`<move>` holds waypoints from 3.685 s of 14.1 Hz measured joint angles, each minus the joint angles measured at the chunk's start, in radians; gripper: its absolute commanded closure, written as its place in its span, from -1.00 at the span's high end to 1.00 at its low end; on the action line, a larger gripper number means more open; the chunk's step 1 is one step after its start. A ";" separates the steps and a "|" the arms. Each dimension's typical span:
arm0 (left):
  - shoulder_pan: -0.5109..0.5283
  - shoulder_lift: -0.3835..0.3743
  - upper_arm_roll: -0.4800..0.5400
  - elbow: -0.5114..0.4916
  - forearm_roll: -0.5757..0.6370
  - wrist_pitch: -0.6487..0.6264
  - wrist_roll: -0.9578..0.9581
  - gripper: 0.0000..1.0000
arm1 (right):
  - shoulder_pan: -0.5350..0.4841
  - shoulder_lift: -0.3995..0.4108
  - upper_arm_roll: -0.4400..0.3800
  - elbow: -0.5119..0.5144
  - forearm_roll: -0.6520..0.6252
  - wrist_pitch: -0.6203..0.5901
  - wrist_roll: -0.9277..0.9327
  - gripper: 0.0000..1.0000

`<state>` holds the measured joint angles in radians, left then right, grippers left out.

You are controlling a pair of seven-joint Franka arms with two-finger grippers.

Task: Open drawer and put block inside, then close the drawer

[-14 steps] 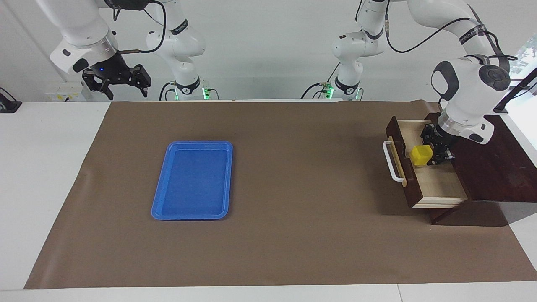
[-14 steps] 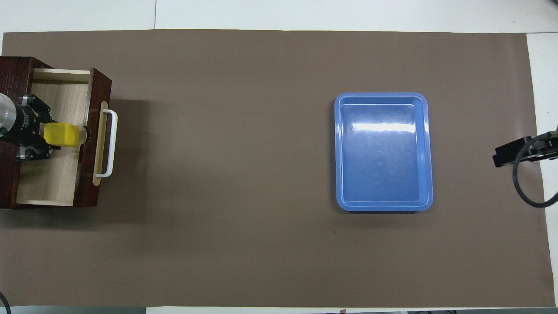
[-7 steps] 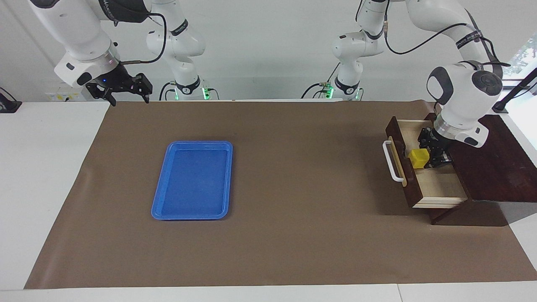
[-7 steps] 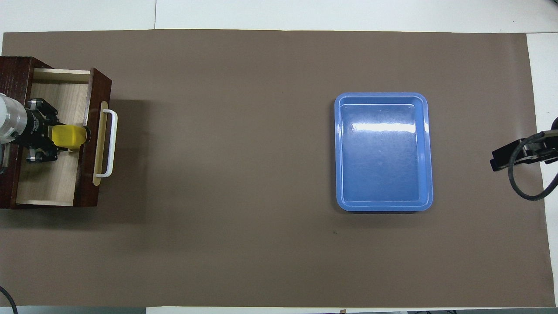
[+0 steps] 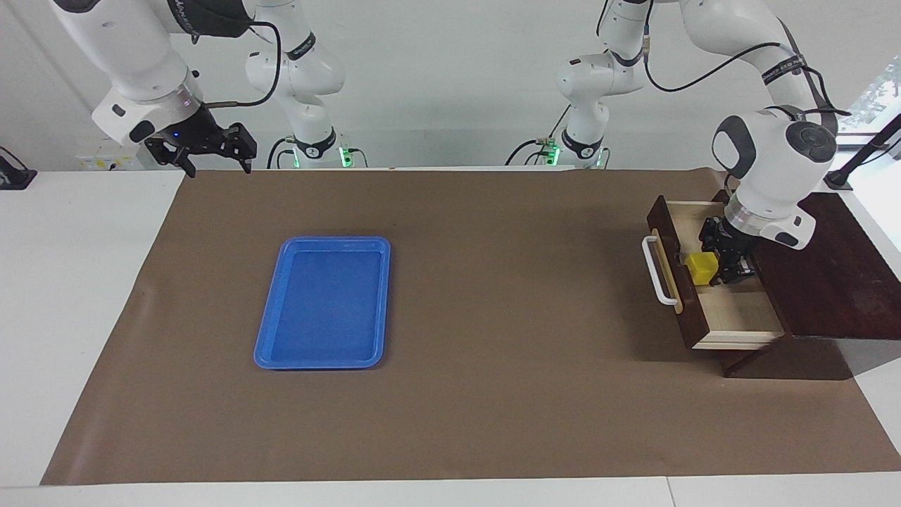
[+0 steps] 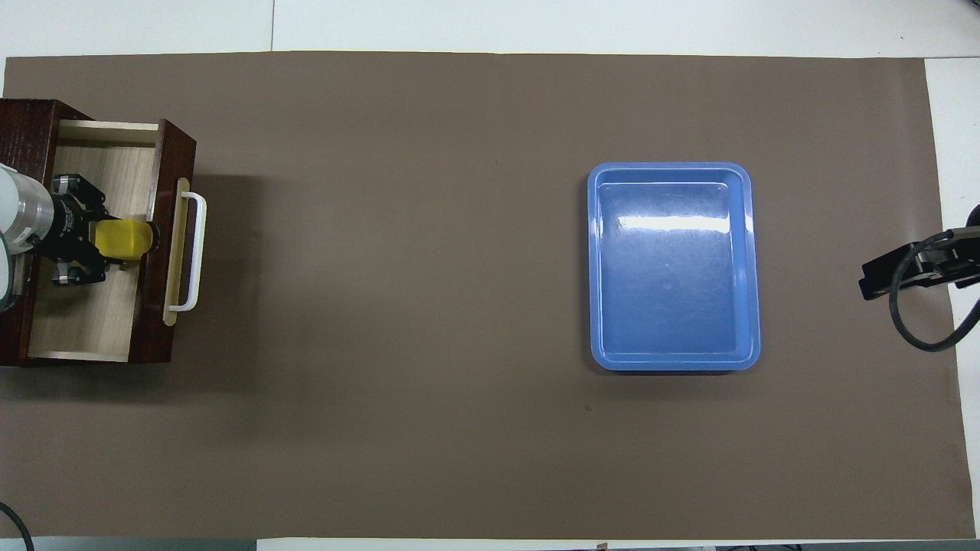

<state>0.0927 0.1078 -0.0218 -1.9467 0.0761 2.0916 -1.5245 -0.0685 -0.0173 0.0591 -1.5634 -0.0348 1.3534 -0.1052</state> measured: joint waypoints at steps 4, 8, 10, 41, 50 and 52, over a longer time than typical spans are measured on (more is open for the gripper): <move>-0.001 0.000 -0.004 -0.003 0.000 0.002 0.000 1.00 | 0.000 -0.001 0.000 0.000 0.000 0.000 0.000 1.00; -0.006 -0.002 -0.009 0.088 -0.001 -0.098 0.000 1.00 | 0.000 -0.001 0.000 0.000 0.000 0.000 0.000 1.00; -0.033 -0.005 -0.018 0.179 -0.008 -0.197 0.000 1.00 | 0.000 -0.001 0.001 0.000 0.000 0.000 0.000 1.00; -0.079 -0.002 -0.004 0.066 0.207 -0.099 0.055 1.00 | 0.000 -0.001 0.005 -0.001 0.000 0.040 0.001 1.00; -0.008 -0.006 -0.014 0.056 0.254 -0.084 0.093 1.00 | 0.000 -0.001 0.005 -0.001 0.000 0.040 0.001 1.00; -0.008 -0.006 -0.015 0.056 0.254 -0.084 0.095 1.00 | 0.000 -0.001 0.005 -0.001 0.000 0.040 0.001 1.00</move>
<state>0.0850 0.1022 -0.0367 -1.8906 0.3303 2.0073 -1.4293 -0.0685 -0.0184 0.0642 -1.5639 -0.0348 1.3932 -0.1047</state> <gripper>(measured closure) 0.000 0.000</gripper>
